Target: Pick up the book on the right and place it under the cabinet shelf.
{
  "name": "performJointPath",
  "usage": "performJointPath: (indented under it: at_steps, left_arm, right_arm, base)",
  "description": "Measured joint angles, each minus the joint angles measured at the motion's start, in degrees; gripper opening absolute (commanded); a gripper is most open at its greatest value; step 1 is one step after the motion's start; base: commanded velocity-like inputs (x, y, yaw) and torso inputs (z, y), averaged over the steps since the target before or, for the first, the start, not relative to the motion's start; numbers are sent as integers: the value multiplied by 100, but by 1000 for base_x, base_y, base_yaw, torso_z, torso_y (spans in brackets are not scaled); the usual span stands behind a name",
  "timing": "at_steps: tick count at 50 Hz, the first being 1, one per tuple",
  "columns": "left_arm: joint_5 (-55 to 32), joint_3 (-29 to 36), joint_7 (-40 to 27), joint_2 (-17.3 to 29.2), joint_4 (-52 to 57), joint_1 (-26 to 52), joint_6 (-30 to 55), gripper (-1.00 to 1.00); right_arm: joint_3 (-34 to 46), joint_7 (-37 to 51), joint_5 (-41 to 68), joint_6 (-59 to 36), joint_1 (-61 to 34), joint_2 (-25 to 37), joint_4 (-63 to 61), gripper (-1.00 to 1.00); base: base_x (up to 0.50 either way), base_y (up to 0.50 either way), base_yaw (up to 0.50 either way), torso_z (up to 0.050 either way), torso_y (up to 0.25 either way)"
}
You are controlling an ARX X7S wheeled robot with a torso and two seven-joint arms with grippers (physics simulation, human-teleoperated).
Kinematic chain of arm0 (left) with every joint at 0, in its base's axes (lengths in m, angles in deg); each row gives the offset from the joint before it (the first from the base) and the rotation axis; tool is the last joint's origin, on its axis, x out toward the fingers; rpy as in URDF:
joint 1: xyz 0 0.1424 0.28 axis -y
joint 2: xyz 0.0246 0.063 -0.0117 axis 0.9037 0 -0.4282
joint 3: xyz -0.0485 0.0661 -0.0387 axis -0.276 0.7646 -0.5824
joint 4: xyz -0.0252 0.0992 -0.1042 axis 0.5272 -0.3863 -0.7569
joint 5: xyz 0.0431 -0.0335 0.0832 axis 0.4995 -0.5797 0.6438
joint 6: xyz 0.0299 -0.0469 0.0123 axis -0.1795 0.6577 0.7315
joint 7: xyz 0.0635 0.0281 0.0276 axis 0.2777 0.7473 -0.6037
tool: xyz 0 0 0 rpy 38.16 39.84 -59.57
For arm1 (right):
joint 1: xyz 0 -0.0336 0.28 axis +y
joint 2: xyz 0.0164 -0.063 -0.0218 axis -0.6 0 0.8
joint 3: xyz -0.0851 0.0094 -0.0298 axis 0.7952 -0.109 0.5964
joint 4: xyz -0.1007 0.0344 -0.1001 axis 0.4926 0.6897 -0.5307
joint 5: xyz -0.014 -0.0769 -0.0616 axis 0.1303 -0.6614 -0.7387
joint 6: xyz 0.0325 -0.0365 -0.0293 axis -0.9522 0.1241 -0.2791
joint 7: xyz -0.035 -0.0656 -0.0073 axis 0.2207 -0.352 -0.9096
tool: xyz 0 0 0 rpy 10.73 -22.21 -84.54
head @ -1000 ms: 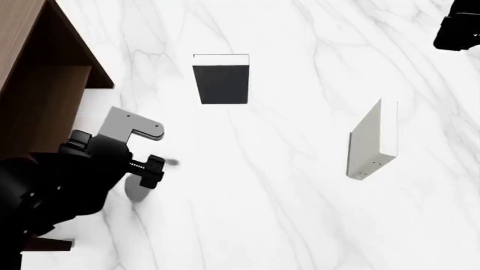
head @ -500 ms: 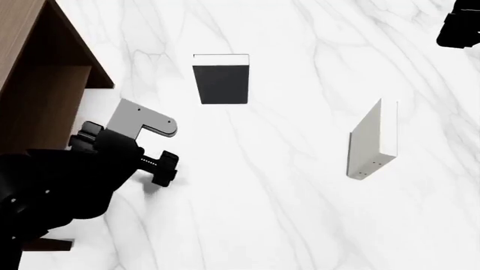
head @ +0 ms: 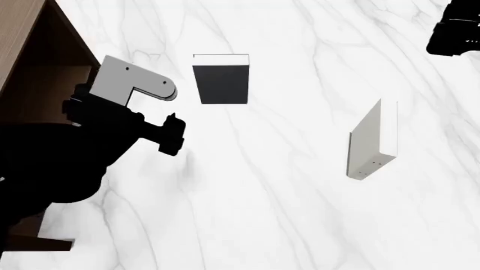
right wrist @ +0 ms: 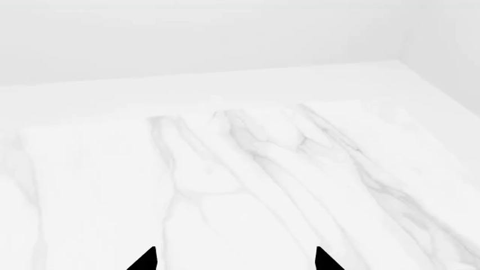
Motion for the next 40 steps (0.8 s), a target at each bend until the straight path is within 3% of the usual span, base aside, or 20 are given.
performJointPath:
  at_steps: [32,40]
  left_arm:
    - [8,-406,364,-34,5,989,-395,100]
    - [-27,-459,421,-15,40,1013,-480,100]
  right_arm:
    - [35,-62,-121,133,169,-143,-17,100]
    - [47,-62,-134,141,190,-171,-26,100]
  base:
    - [0,0,0,0,0]
    - [0,0,0,0,242]
